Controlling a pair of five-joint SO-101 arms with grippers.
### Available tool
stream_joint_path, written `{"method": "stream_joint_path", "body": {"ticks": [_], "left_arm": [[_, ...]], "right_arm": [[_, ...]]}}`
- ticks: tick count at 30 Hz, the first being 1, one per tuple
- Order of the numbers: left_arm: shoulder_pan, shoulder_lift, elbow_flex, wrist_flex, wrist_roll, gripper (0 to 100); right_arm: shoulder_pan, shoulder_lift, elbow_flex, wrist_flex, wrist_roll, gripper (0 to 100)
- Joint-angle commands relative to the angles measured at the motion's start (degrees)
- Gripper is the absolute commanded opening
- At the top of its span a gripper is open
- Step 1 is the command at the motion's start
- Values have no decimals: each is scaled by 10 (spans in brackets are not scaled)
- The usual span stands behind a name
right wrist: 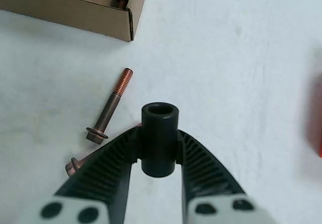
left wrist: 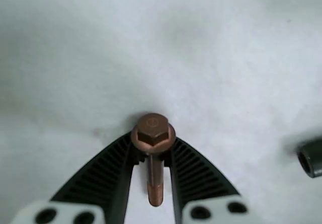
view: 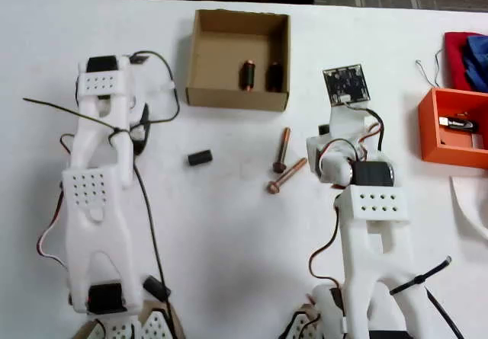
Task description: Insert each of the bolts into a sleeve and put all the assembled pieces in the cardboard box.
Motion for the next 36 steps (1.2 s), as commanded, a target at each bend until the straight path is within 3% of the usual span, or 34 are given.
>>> {"method": "stream_joint_path", "body": {"ticks": [1,9,15,21,30,36], "left_arm": [[-4,-3,-29,5,3,26],[-3,-26,-31,8,4,26],[42,-238,7,9,4,26],[119,-524,255,0,31,26],[84,-874,597,-220,36,27],[81,-997,752,-282,36,31]], "right_arm": [[0,-4,-4,-12,-3,22],[0,-7,-4,-11,-3,22],[0,-7,-3,-10,-4,22],[0,-12,-4,2,-4,22],[-56,-173,78,15,-36,22],[-68,-277,120,-22,-36,24]]}}
